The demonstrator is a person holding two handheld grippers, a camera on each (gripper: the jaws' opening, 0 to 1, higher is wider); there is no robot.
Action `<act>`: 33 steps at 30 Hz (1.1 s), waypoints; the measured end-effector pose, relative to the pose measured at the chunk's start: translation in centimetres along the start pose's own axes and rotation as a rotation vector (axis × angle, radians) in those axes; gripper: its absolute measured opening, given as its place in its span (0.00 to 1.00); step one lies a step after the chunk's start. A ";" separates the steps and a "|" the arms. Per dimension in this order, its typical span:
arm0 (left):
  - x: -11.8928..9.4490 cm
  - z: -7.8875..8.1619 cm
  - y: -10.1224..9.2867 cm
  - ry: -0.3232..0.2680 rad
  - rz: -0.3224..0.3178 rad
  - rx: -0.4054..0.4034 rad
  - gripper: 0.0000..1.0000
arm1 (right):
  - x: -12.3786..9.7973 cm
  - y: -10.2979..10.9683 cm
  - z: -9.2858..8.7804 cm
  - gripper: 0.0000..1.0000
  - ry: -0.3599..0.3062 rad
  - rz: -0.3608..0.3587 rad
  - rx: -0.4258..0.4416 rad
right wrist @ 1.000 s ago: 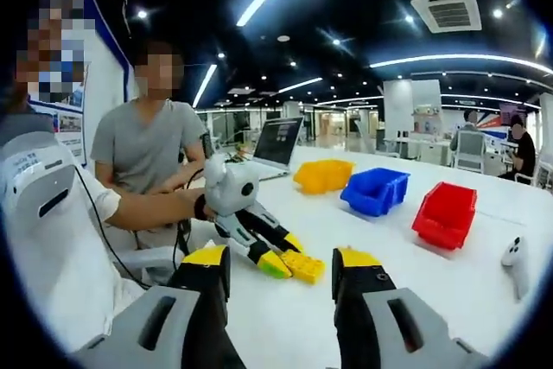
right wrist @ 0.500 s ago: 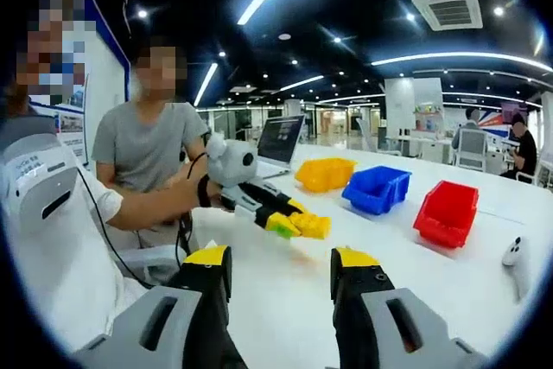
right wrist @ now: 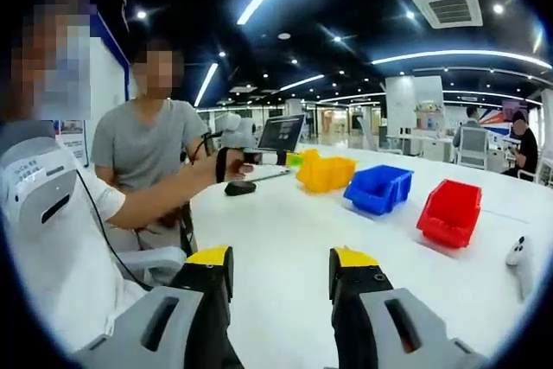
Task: Take apart the toy blocks one by one and place each separated block into its matching bin, sorting the blocks by their type until all the connected pieces are disassembled and separated into the correct bins
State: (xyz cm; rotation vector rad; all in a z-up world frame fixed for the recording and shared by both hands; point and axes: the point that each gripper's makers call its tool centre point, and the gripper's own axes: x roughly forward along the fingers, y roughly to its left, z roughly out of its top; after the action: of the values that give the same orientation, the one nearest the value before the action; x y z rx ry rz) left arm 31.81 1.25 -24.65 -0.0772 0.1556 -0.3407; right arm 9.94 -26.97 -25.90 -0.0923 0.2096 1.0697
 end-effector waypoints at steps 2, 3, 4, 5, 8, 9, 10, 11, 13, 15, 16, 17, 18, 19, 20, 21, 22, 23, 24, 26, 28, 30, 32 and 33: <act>0.6 0.7 2.8 -0.011 0.072 -0.034 0.25 | -0.1 -0.3 0.1 0.45 -0.007 0.002 0.016; 0.9 1.1 3.8 -0.022 0.099 -0.026 0.25 | -0.1 -0.3 0.2 0.45 -0.009 0.002 0.021; 1.0 1.3 4.6 -0.021 0.130 -0.012 0.25 | -0.1 -0.4 0.2 0.45 -0.010 0.002 0.023; 1.3 1.6 5.4 -0.021 0.159 0.001 0.25 | -0.1 -0.5 0.3 0.45 -0.010 0.000 0.022; 2.3 1.9 6.3 -0.011 0.180 0.011 0.25 | 0.0 -0.7 0.3 0.44 -0.011 -0.003 0.024; 2.6 1.8 6.5 0.000 0.191 0.012 0.25 | 0.1 -0.7 0.3 0.44 -0.008 -0.003 0.024; 2.9 1.7 6.6 0.011 0.194 0.013 0.25 | 0.1 -0.7 0.2 0.44 -0.005 -0.001 0.024; 3.3 1.5 6.7 0.018 0.202 0.011 0.25 | 0.2 -0.6 0.2 0.44 -0.005 0.000 0.026; 3.8 1.2 6.8 0.028 0.214 0.011 0.25 | 0.2 -0.6 0.4 0.44 -0.010 0.002 0.032; 4.4 1.0 7.1 0.033 0.226 0.002 0.25 | 0.2 -0.7 0.6 0.44 -0.014 0.001 0.036; 4.7 0.9 7.3 0.036 0.232 -0.002 0.25 | 0.2 -0.7 0.6 0.44 -0.012 0.001 0.036; 4.9 0.8 7.6 0.040 0.246 0.003 0.25 | 0.2 -0.7 0.5 0.44 -0.010 0.000 0.035; 5.1 0.8 7.9 0.039 0.260 0.012 0.25 | 0.2 -0.7 0.5 0.44 -0.007 -0.001 0.033; 5.2 0.7 8.5 0.044 0.288 0.023 0.26 | 0.2 -0.8 0.5 0.44 -0.005 -0.003 0.032; 5.1 0.5 9.2 0.056 0.330 0.042 0.27 | 0.1 -0.9 0.5 0.45 -0.006 -0.006 0.032; 5.2 0.6 9.3 0.051 0.332 0.064 0.34 | 0.1 -0.9 0.6 0.46 -0.007 -0.008 0.033; 5.6 0.6 9.1 0.041 0.314 0.054 0.49 | 0.0 -1.1 0.7 0.47 -0.011 -0.013 0.035; 5.9 0.6 8.6 0.039 0.276 0.037 0.70 | -0.1 -1.2 0.8 0.48 -0.017 -0.017 0.039; 6.0 0.6 8.2 0.035 0.248 0.018 0.79 | -0.2 -1.4 1.0 0.48 -0.023 -0.020 0.045; 5.4 0.7 7.9 0.024 0.246 0.025 0.77 | -0.3 -1.6 1.1 0.48 -0.031 -0.029 0.054; 5.0 0.8 7.3 0.017 0.227 0.034 0.77 | -0.3 -1.8 1.1 0.48 -0.032 -0.035 0.056; 4.4 0.9 6.7 0.014 0.209 0.043 0.75 | -0.4 -1.9 1.1 0.48 -0.034 -0.039 0.056; 3.8 1.1 6.0 0.006 0.189 0.056 0.72 | -0.4 -1.8 1.2 0.48 -0.039 -0.042 0.055; 3.5 1.3 5.6 -0.003 0.180 0.057 0.72 | -0.4 -1.8 1.2 0.48 -0.042 -0.044 0.054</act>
State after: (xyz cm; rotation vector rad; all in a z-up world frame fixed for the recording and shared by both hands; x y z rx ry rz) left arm 37.16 5.42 -24.41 -0.0067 0.1488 -0.1657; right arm 11.51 -27.99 -24.64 -0.0259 0.1979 1.0202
